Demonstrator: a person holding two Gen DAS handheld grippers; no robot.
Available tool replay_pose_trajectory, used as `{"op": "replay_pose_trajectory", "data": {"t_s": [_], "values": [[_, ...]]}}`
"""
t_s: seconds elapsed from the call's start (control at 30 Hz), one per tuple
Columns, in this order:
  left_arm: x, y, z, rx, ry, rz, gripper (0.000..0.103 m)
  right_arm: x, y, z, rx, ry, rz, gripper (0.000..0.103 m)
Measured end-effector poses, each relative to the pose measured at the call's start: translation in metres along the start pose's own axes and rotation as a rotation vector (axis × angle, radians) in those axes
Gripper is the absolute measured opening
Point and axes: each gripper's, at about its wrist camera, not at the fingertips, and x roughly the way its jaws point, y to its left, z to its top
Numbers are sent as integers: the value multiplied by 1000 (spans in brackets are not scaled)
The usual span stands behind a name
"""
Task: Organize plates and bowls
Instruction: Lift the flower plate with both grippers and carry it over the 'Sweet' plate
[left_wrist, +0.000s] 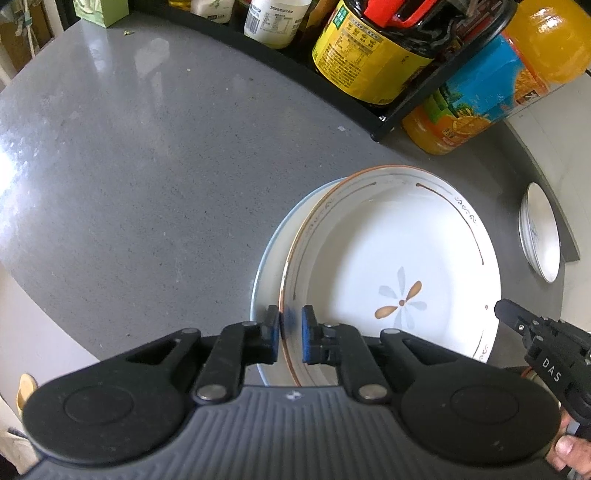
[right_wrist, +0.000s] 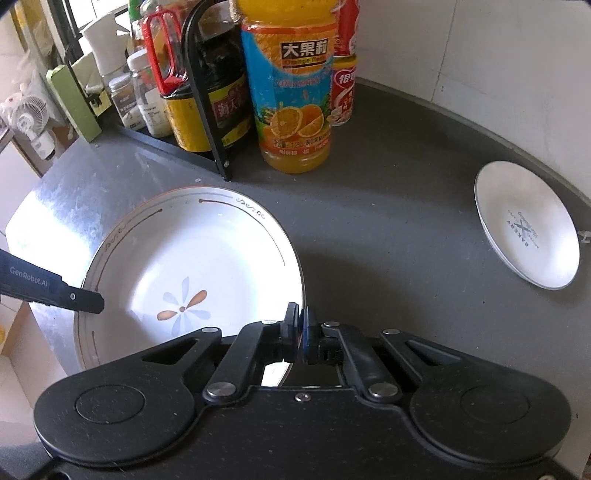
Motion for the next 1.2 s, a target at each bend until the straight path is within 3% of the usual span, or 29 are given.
{"op": "replay_pose_trajectory", "data": {"t_s": [0.7,1.03,1.2], "values": [[-6,3,0,-80,49,3,11,2,6,-1,-14,-7,-2,1],[-12,5,1,-54,40,58,11,14,18,-1,-31,35,1,3],[-10,8,1,-57,48,46,11,15,18,2,-28,49,-3,3]]}}
